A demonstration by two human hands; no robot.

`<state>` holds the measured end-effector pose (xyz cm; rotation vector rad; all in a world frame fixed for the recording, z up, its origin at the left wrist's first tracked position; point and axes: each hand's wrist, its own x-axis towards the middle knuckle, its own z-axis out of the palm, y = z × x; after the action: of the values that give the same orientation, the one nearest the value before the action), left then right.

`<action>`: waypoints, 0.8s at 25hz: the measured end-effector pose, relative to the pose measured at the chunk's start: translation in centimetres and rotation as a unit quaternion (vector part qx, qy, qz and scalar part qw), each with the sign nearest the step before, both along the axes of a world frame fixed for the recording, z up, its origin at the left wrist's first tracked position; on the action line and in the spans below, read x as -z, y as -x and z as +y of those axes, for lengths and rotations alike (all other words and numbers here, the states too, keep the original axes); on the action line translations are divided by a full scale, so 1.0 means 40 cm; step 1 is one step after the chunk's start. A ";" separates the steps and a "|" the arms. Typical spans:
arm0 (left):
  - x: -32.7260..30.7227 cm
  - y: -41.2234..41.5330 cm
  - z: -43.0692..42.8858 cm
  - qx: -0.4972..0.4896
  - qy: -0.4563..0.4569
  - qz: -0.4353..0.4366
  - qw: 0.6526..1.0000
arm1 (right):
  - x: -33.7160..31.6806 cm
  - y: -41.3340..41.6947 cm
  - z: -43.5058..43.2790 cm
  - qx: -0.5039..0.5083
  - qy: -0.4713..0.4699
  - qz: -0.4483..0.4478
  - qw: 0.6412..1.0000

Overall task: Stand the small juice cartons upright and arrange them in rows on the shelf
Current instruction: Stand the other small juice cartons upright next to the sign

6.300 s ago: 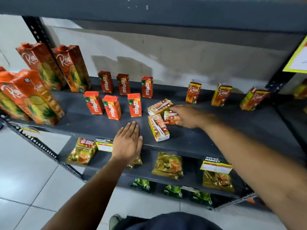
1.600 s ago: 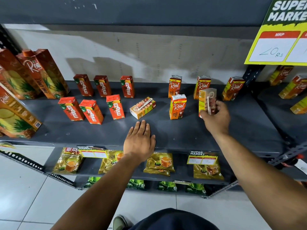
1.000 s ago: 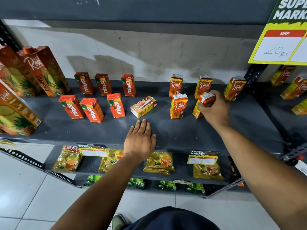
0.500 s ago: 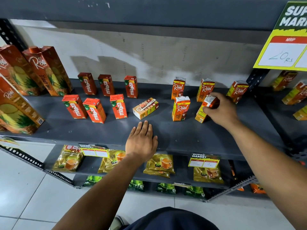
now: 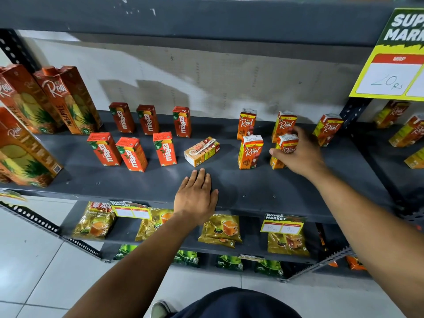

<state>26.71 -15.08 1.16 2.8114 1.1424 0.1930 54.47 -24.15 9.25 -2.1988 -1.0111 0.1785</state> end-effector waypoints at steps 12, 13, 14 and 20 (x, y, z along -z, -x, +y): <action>0.007 0.177 0.055 -0.090 -0.025 -0.017 0.996 | 0.025 0.373 0.290 -0.380 0.107 -0.215 0.893; 0.009 0.178 0.055 -0.088 -0.025 -0.017 0.996 | 0.032 0.377 0.321 -0.380 0.154 -0.257 0.875; 0.011 0.178 0.056 -0.085 -0.025 -0.017 0.996 | 0.039 0.376 0.344 -0.379 0.191 -0.297 0.855; 0.026 0.180 0.061 -0.080 -0.032 -0.023 0.996 | 0.040 0.374 0.362 -0.367 0.176 -0.458 0.790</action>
<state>19.52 -12.63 0.12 2.7530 1.3744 0.3097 39.50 -9.65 7.65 -2.0514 -2.5411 -0.4540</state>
